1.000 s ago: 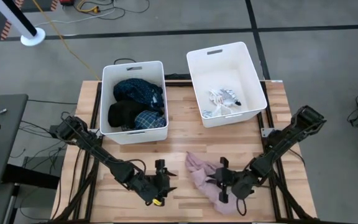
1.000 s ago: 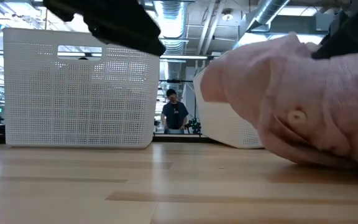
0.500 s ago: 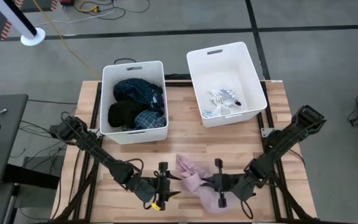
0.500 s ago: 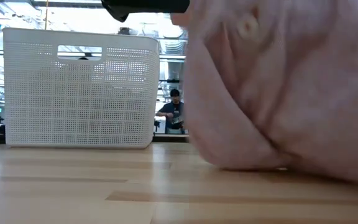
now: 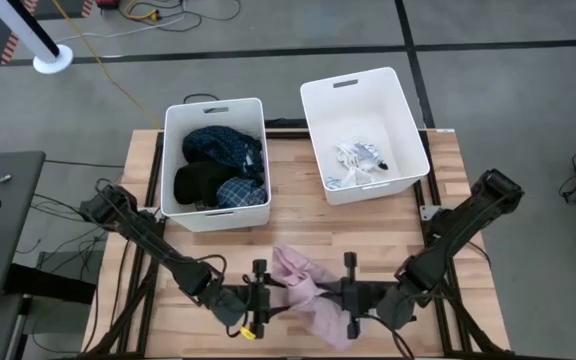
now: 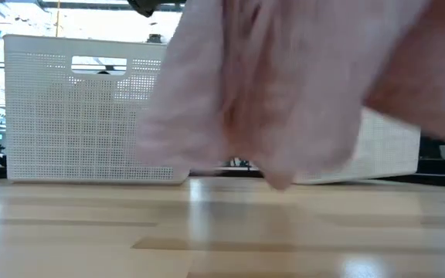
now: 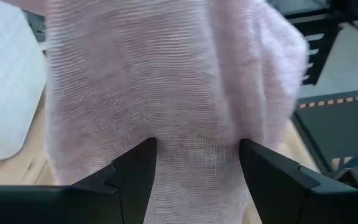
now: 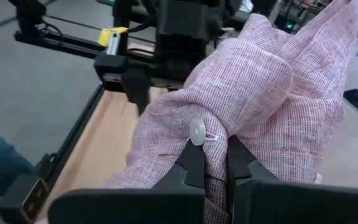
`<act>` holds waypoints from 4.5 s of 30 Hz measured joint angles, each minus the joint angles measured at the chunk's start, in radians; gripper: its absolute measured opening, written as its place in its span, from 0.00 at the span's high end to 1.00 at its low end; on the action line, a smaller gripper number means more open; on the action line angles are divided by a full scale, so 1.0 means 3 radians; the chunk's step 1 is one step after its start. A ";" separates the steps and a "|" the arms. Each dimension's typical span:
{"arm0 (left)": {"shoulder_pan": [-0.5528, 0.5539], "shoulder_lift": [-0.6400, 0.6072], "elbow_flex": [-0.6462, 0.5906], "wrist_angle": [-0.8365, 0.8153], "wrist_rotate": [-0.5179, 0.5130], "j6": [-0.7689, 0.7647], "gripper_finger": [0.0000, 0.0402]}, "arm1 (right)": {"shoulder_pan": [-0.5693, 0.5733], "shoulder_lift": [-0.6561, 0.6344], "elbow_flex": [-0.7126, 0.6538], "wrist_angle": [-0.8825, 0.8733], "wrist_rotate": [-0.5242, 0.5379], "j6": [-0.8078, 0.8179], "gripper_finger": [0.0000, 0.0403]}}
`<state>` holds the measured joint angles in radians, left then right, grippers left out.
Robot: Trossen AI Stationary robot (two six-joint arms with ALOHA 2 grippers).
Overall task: Sort clothes
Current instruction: Put the pink polo shirt into the left bin
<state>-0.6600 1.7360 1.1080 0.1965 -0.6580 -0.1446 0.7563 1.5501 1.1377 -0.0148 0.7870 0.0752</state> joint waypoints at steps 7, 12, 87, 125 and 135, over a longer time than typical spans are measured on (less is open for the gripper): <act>-0.0189 -0.0228 0.0000 0.0005 -0.0002 0.0041 0.44 | -0.0084 -0.0001 0.0468 -0.0684 0.0086 0.0293 0.97; -0.0328 -0.0283 0.0000 0.0032 -0.0002 0.0030 0.44 | -0.0231 -0.0003 0.0757 -0.1187 -0.0056 0.0717 0.96; 0.0452 -0.0274 -0.0008 0.2102 0.0984 0.0968 0.72 | -0.0595 0.0109 0.1330 -0.0617 -0.1245 -0.0163 0.82; 0.0353 -0.1275 0.0025 0.1941 0.0590 0.1859 0.73 | 0.0364 0.0142 0.0870 -0.1354 0.0267 0.1001 0.48; 0.0396 -0.1578 0.0025 0.1398 0.0067 0.2280 0.73 | 0.0037 0.0141 0.0245 0.0002 0.0169 0.0381 0.48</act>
<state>-0.5411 1.2628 1.1156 0.6160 -0.6377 0.5392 0.7673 1.5925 1.2112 -0.0142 0.8375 0.1895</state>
